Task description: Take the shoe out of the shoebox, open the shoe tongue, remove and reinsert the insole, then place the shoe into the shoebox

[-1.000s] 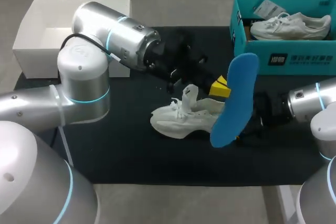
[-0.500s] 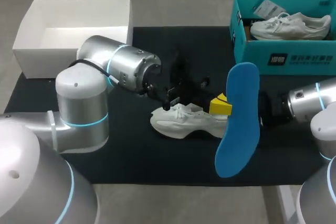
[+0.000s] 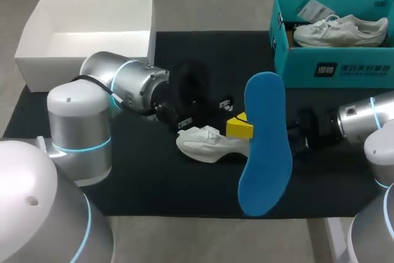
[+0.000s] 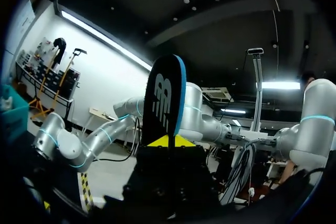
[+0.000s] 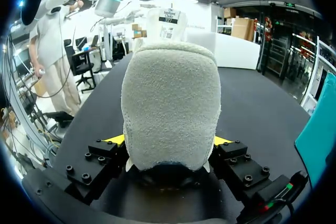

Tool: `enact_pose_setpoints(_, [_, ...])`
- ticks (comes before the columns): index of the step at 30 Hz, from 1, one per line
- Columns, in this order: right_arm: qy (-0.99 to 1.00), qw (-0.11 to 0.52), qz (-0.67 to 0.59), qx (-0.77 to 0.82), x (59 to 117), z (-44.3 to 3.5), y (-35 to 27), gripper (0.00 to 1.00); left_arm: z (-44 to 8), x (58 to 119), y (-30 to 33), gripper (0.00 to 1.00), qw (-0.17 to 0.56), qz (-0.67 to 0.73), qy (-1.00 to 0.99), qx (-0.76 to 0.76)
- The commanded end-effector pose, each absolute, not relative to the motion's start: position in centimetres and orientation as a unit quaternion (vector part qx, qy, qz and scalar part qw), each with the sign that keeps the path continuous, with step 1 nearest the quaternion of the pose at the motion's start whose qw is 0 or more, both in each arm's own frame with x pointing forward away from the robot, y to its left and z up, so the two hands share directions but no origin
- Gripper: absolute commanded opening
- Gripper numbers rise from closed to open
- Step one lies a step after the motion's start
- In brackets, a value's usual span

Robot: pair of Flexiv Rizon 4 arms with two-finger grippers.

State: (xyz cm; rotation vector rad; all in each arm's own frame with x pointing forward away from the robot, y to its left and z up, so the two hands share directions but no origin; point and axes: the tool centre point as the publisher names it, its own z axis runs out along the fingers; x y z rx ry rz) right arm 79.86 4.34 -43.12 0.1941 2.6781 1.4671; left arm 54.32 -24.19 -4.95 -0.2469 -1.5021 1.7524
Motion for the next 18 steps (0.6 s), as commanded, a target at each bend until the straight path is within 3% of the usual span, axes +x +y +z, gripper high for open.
enact_pose_setpoints(1, [0.875, 0.042, 0.478, 0.064, 79.8, -43.4, 4.4, 0.0, -4.3, 53.9, -23.6, 0.0, 0.411, 0.692, -0.588, -0.087])
enact_pose_setpoints(18, [0.875, 0.042, 0.478, 0.064, 79.8, -43.4, 4.4, 0.0, -2.4, 50.6, -20.3, 0.0, 0.451, 0.664, -0.597, -0.018])
